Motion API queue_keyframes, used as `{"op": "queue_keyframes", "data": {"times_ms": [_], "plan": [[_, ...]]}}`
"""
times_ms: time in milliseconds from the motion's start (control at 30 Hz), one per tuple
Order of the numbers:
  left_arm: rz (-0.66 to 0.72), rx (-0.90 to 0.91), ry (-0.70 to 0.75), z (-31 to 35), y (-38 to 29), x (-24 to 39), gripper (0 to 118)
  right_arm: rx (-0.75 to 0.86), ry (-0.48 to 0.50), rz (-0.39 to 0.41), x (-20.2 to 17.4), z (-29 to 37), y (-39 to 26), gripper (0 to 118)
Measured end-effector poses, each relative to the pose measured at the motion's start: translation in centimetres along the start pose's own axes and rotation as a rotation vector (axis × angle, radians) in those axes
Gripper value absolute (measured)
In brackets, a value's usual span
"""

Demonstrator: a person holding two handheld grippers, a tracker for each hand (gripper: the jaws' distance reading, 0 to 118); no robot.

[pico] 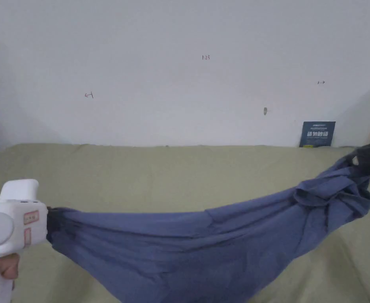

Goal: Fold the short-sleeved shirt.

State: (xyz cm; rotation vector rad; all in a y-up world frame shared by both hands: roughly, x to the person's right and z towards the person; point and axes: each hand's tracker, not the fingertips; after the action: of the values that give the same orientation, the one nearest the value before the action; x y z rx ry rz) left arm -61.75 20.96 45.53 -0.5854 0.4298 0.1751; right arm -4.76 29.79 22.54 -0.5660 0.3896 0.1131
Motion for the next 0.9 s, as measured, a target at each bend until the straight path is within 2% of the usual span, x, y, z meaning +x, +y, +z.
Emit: {"op": "queue_keyframes", "data": {"times_ms": [167,267,367,633,900], "plan": [[0.044,0.088,0.024,5.3,4.9,-2.3,0,0.077,-0.009,-0.053,1.6,7.2,-0.1,2],[0.079,0.129,0.007,7.5,6.7,-2.8,0,0.116,0.02,-0.097,2.1,9.8,-0.2,2],[0.075,0.147,-0.008,9.1,8.2,-2.7,0,0.139,0.022,-0.09,1.7,11.5,-0.1,2],[0.067,0.163,0.027,9.7,10.8,-2.3,0,0.14,0.014,-0.1,2.1,11.3,1.0,2],[0.055,0.146,0.063,6.6,13.1,-1.2,0,0.117,0.011,-0.107,1.9,8.0,2.9,2]]}}
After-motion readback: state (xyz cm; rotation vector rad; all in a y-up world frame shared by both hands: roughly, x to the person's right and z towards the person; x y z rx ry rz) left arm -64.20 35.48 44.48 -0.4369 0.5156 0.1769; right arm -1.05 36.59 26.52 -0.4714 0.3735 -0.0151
